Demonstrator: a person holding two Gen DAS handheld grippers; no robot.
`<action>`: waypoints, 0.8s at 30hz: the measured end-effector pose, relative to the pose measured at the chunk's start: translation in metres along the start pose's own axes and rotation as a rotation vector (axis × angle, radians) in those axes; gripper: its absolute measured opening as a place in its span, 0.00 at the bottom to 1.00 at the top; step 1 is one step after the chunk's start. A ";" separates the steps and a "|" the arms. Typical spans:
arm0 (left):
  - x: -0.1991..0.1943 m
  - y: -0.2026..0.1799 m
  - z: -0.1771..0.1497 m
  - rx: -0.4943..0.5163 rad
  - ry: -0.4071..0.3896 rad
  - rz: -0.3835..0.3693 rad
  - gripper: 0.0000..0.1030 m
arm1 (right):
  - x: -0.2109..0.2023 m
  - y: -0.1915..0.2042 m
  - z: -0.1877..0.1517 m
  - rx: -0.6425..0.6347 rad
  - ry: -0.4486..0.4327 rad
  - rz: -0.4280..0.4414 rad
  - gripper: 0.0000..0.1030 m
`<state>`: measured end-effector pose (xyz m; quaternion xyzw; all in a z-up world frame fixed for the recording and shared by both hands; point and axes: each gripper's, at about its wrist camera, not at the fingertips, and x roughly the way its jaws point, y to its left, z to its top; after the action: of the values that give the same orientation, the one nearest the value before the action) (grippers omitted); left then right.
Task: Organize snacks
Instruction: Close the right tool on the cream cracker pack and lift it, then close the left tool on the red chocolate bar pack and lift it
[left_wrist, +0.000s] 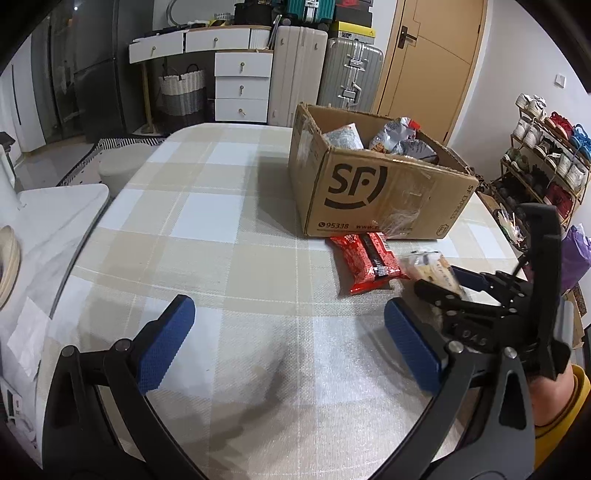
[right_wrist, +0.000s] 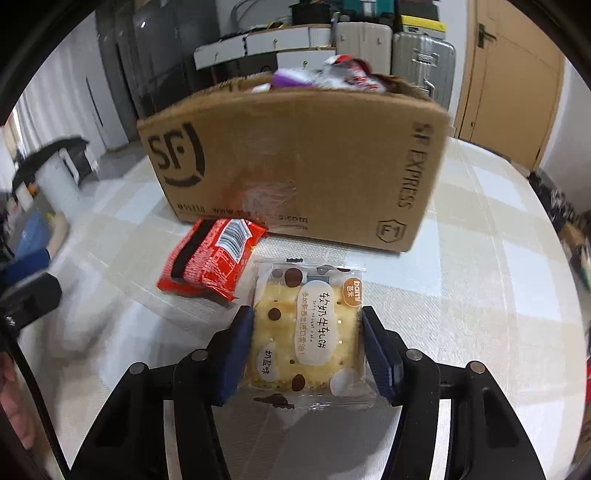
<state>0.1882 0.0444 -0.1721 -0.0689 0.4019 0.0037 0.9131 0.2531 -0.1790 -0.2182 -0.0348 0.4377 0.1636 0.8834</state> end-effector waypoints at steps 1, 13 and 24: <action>-0.002 0.000 0.000 0.000 0.001 0.003 0.99 | -0.004 -0.004 0.000 0.016 -0.011 0.008 0.57; -0.011 -0.021 0.009 0.019 0.008 -0.013 0.99 | -0.091 -0.023 -0.018 0.141 -0.188 0.107 0.57; 0.063 -0.072 0.040 0.078 0.116 0.004 0.99 | -0.150 -0.032 -0.054 0.201 -0.305 0.121 0.57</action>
<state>0.2642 -0.0252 -0.1828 -0.0326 0.4540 -0.0143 0.8903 0.1375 -0.2595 -0.1366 0.1050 0.3143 0.1753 0.9271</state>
